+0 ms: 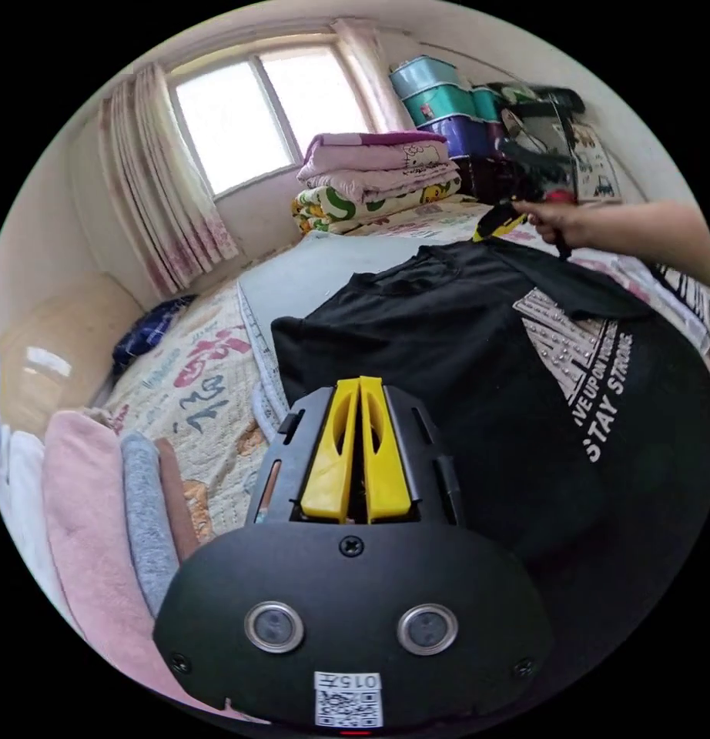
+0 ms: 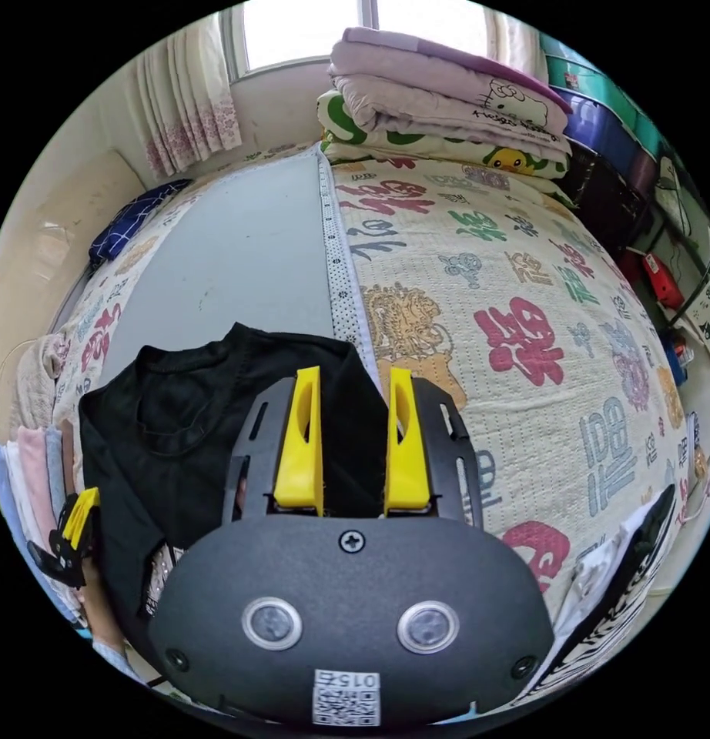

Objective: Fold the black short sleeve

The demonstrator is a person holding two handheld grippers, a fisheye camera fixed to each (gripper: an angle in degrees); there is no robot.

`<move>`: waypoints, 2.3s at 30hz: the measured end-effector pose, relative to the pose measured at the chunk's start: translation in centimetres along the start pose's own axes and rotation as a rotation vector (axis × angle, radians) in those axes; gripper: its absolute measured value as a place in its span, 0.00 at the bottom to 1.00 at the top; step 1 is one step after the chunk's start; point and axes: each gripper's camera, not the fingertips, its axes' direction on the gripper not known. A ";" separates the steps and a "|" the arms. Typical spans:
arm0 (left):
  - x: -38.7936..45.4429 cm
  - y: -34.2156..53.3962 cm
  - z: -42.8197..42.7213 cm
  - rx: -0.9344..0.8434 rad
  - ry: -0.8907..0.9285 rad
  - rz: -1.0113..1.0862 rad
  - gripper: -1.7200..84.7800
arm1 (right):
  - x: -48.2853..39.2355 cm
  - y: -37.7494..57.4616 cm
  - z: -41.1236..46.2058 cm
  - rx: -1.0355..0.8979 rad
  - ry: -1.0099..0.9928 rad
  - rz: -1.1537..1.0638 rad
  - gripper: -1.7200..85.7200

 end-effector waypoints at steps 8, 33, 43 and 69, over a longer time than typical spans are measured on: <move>-1.1 -8.0 -3.6 0.074 -0.012 -0.136 0.04 | -3.8 1.6 -3.4 0.016 0.020 -0.089 0.11; -6.2 -17.3 6.6 0.008 0.247 -0.568 0.02 | -5.6 9.7 -27.4 0.230 -0.061 -0.163 0.03; 1.2 -1.1 -19.1 0.273 0.529 -0.402 0.01 | 1.2 27.8 -56.0 0.346 -0.340 -0.288 0.03; 7.4 27.1 -27.6 0.095 0.499 -0.911 0.15 | 14.7 54.0 -75.6 0.135 -0.800 0.469 0.19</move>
